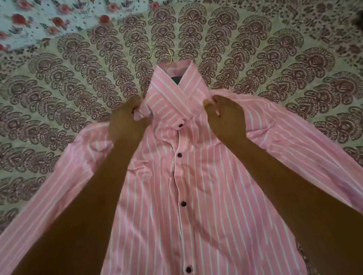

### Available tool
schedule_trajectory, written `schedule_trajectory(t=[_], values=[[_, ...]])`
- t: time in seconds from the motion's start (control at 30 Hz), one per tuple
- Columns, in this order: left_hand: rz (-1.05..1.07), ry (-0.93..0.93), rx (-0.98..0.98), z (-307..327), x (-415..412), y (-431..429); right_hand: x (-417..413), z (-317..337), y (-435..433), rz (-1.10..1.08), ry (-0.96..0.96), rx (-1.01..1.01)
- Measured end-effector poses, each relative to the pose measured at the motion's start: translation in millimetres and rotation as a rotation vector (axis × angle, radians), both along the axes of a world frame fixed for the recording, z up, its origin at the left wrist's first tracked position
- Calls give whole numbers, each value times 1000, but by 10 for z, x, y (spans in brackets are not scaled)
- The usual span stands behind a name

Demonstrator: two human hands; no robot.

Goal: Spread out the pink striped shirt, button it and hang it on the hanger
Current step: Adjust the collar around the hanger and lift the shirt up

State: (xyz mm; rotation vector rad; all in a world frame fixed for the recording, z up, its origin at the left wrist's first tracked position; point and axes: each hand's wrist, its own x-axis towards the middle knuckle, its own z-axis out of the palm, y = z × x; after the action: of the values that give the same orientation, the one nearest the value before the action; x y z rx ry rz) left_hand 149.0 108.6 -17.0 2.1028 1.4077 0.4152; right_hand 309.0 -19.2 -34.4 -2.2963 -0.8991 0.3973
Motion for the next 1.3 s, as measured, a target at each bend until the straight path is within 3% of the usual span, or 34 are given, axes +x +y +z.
schedule_trajectory(t=[0.23,0.47,0.8,0.97,1.03,1.23,1.3], values=[[-21,-173,118,449,-431,-726,-555,655,-338,-233,269,261],[-3,-179,153,679,-749,-1393,-937,1009,-653,-430,395,226],[3,-142,155,582,-955,-1755,-956,901,-1216,-420,263,223],[36,-123,107,540,-998,-1712,-832,983,-1384,-491,710,376],[33,-103,99,512,-999,-1687,-828,979,-1433,-429,674,330],[35,-79,69,354,-1014,-1600,-879,739,-1638,-163,238,306],[42,-84,49,320,-1040,-1592,-891,633,-1722,-183,160,281]])
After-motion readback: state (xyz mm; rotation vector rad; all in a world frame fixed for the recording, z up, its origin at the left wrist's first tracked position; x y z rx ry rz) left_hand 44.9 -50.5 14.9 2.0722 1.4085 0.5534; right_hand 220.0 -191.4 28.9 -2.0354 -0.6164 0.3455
